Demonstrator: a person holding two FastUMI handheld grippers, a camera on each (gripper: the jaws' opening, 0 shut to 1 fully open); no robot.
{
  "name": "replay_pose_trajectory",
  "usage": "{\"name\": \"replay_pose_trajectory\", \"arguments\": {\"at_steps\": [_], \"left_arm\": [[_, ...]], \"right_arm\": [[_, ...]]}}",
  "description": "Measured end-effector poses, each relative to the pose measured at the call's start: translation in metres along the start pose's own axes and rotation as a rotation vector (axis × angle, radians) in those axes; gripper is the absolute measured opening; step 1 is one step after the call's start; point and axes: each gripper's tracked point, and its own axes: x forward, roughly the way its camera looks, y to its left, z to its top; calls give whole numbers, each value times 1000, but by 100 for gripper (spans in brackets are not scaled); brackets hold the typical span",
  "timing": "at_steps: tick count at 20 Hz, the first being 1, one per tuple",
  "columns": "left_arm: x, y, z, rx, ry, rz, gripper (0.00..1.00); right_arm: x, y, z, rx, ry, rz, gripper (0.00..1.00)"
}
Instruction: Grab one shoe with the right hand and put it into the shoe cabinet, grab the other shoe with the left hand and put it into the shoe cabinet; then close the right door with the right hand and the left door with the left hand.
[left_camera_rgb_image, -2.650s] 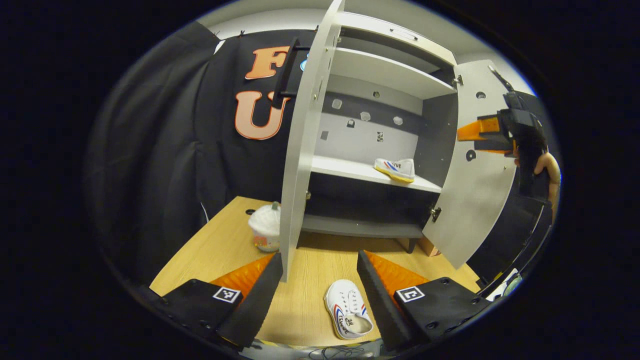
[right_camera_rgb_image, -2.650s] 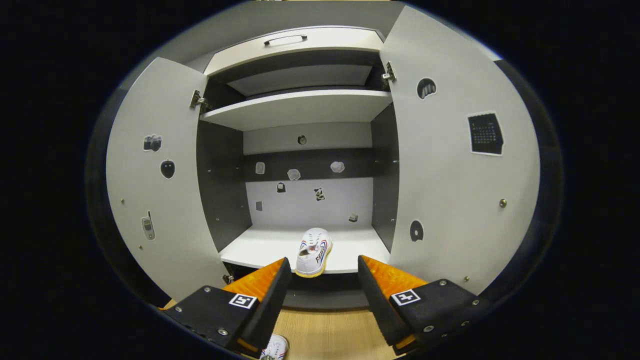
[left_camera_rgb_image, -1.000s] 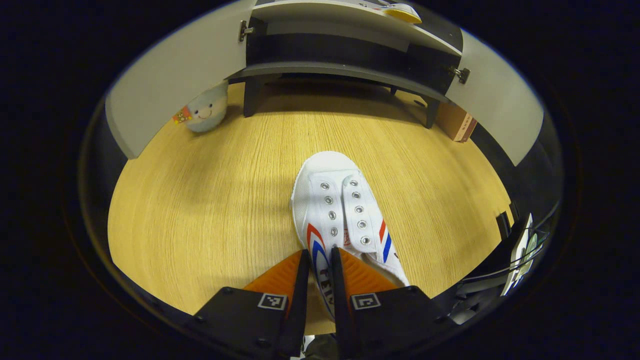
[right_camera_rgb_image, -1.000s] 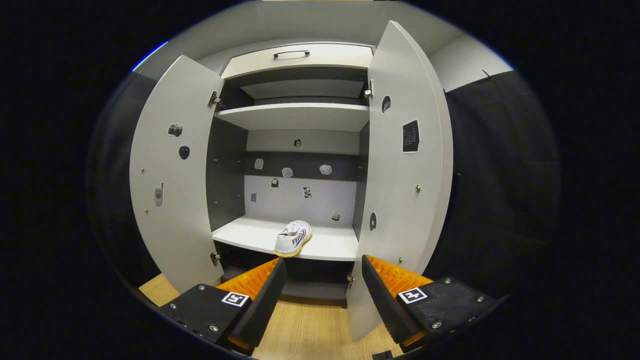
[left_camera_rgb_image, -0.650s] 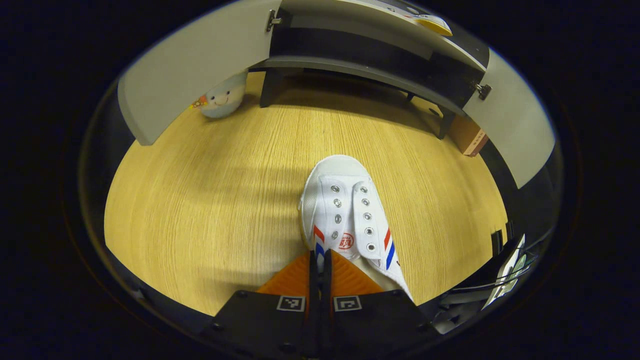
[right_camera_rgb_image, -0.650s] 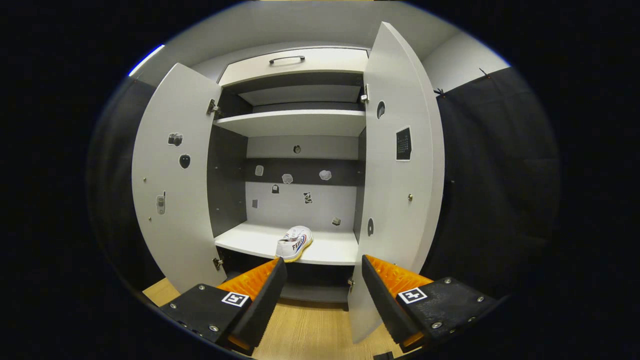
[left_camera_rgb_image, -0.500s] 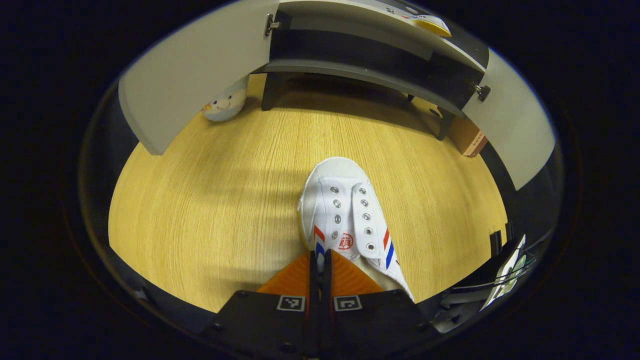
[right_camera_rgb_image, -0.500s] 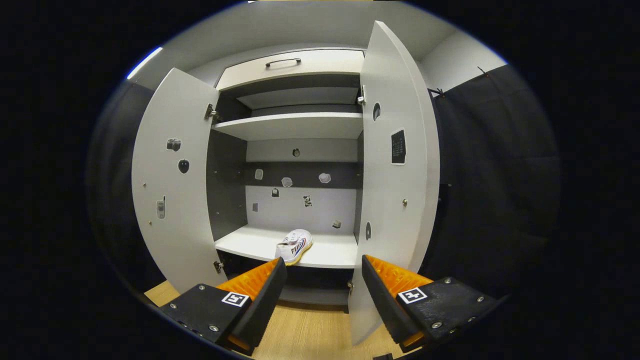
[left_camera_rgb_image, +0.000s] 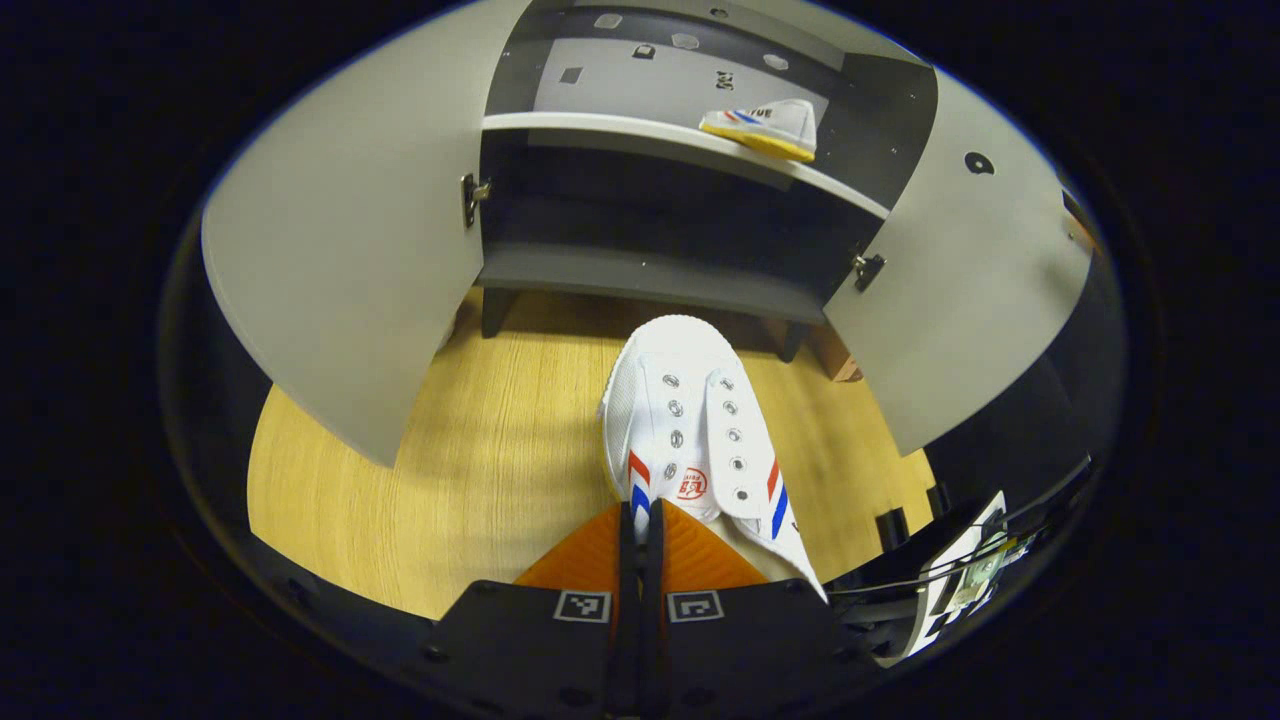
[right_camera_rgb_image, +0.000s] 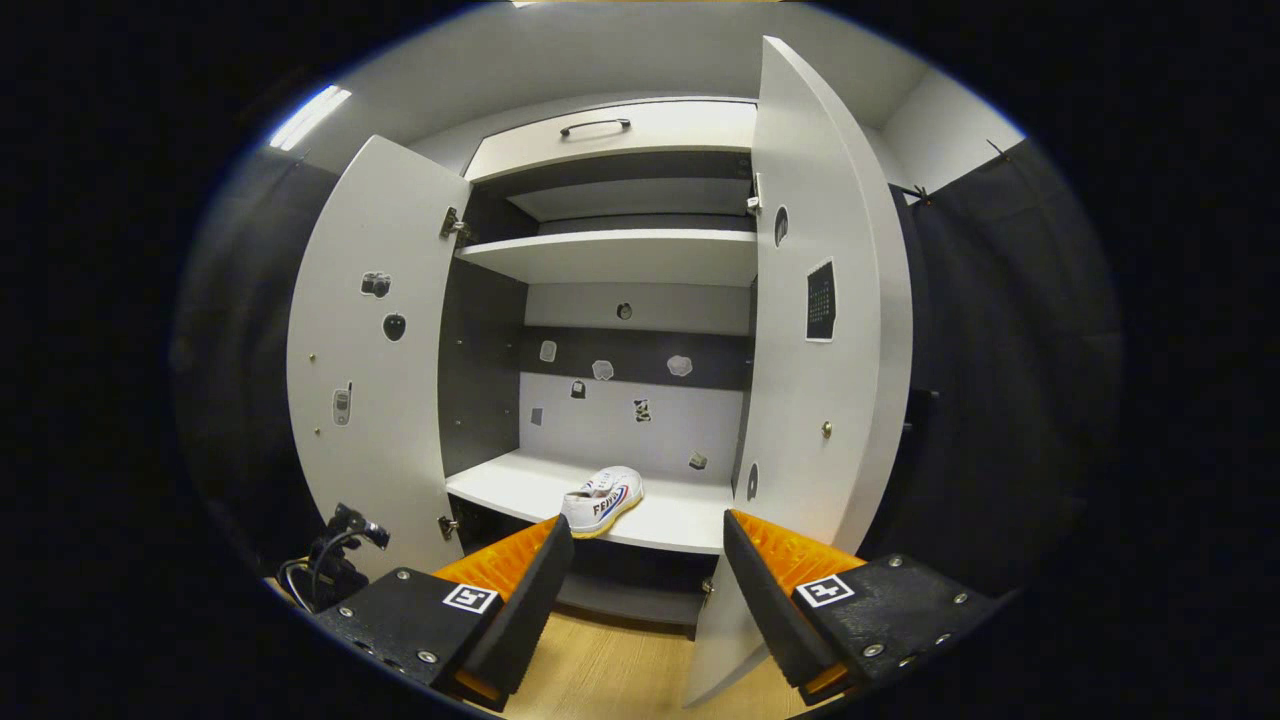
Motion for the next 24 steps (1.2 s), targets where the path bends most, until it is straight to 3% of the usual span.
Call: {"name": "replay_pose_trajectory", "arguments": {"at_steps": [6,10,15,16,17,24], "left_arm": [[18,-1,-18,12,-95,-34,6],[14,-2,-15,54,-140,-6,6],[14,-2,-16,30,-174,-11,7],[15,-2,-18,28,-176,-8,7],[14,-1,-18,27,-181,1,6],[13,1,-16,25,-211,28,6]], "right_arm": [[-1,5,6,22,-28,90,92],[-1,5,8,46,-37,112,92],[0,4,11,72,-44,111,92],[0,4,11,76,-44,108,87],[-2,4,12,78,-46,104,92],[-1,-1,10,81,-39,64,92]]}}
